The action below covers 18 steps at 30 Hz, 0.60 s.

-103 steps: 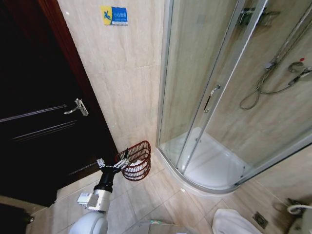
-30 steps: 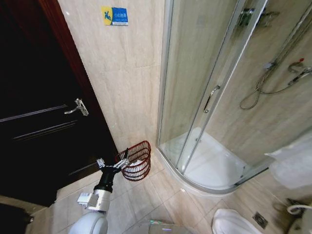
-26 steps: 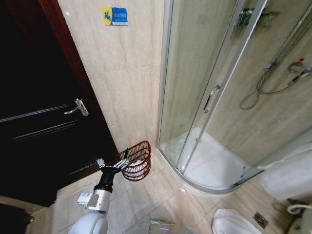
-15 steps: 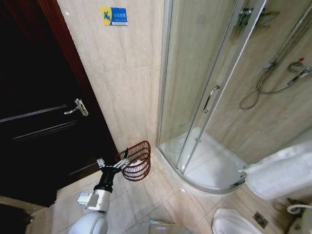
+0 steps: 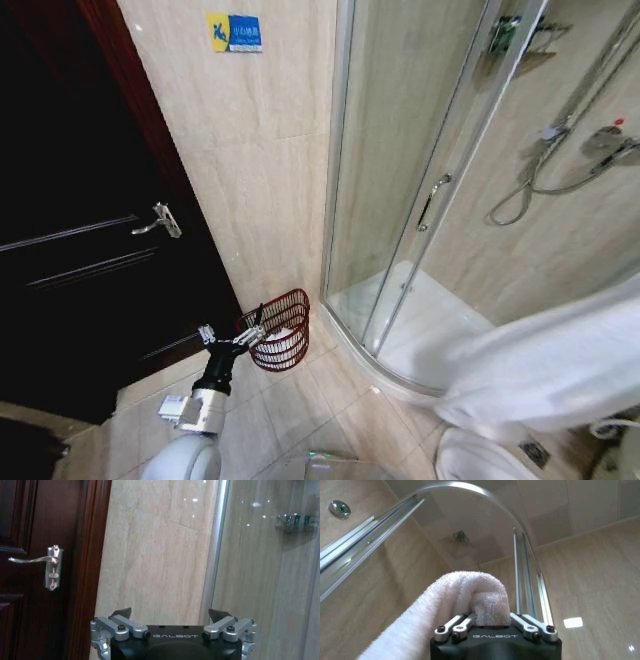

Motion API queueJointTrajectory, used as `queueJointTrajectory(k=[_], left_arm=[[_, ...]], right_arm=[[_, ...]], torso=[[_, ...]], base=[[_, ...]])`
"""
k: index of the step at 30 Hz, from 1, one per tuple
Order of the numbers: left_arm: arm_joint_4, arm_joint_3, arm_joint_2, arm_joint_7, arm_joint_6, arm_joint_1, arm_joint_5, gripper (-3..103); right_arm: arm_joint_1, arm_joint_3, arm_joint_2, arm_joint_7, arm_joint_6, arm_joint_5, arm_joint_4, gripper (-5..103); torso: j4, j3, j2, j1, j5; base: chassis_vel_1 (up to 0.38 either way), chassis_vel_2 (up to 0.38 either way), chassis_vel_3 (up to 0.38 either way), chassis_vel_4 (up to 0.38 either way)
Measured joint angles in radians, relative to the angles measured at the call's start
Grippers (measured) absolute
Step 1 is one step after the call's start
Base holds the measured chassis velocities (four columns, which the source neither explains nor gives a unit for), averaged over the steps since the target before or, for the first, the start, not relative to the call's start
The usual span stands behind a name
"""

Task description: Discard the used towel into the hamper.

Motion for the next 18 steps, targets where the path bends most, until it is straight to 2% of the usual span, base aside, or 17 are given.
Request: queueJointTrajectory(k=[9,18], left_arm=[[0.0,0.0,0.0,0.0,0.0,0.0,0.0,100],[0.0,0.0,0.0,0.0,0.0,0.0,0.0,100]], right_arm=[[0.012,-0.021,0.007,0.024,-0.051,0.016,0.046,14],[0.013,-0.032,0.02,0.042,-0.191,0.107,0.187,14]], torso=[[0.0,0.0,0.0,0.0,0.0012],[0.0001,0.0,0.0,0.0,0.001]], base=[[0.0,0.0,0.0,0.0],[0.0,0.0,0.0,0.0]])
